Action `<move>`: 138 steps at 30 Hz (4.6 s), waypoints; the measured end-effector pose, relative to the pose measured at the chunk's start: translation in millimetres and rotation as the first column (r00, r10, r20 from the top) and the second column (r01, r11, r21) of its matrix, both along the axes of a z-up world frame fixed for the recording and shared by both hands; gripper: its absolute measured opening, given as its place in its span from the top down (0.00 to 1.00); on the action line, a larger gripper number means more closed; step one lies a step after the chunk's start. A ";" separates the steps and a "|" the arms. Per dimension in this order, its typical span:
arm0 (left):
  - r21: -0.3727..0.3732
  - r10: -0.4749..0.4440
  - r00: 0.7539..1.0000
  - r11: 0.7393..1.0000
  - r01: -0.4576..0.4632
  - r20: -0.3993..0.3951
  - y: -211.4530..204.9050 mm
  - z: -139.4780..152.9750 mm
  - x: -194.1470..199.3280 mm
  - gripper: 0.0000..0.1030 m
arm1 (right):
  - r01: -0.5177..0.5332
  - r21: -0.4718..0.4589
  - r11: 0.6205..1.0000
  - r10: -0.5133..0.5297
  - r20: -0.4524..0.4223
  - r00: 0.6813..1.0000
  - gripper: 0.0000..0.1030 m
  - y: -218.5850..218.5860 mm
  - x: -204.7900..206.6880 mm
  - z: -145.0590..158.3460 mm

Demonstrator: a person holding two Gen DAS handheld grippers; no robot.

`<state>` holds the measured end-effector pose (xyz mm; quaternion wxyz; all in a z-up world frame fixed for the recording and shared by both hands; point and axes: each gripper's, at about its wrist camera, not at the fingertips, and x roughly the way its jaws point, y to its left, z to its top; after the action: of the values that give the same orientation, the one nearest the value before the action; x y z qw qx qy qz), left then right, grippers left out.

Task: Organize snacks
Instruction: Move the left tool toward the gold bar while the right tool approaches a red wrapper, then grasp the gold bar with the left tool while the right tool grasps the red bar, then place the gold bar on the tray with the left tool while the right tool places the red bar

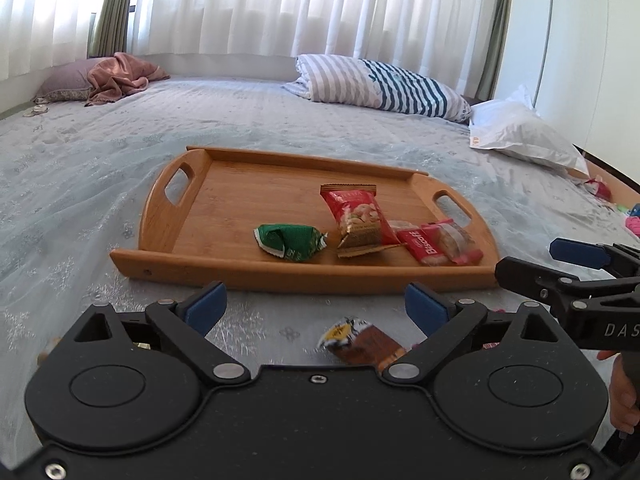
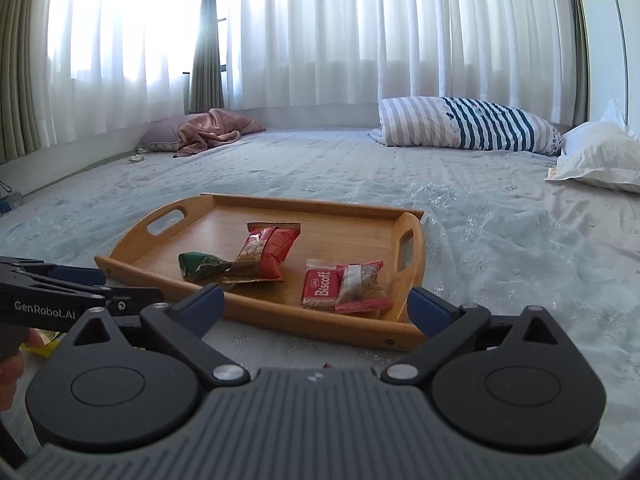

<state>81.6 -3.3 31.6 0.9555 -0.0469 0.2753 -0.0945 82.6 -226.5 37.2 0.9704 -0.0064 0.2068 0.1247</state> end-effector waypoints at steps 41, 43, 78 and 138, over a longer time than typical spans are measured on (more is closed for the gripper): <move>0.063 0.237 0.971 0.969 -0.239 0.045 56.8 -21.3 -66.1 0.53 | 0.185 -0.030 0.982 -0.185 0.016 0.983 0.31 0.4 -56.0 -33.1; 0.055 0.254 0.966 0.965 -0.256 0.038 60.0 -23.7 -63.7 0.53 | 0.189 -0.038 0.981 -0.189 0.007 0.982 0.39 2.8 -56.1 -35.6; 0.122 0.162 0.986 0.979 -0.165 0.036 41.6 -30.8 -49.8 0.69 | 0.223 -0.013 0.975 -0.224 -0.078 0.971 0.67 8.7 -35.4 -49.2; -0.039 0.127 0.992 0.991 -0.128 -0.025 55.0 18.7 85.6 0.70 | 0.177 0.142 0.974 -0.157 -0.143 0.977 0.73 29.2 83.2 -9.2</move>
<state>167.2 51.7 50.3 0.9553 -0.0848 0.2805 -0.0385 165.8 -197.3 28.0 0.9593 0.0943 0.2597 0.0584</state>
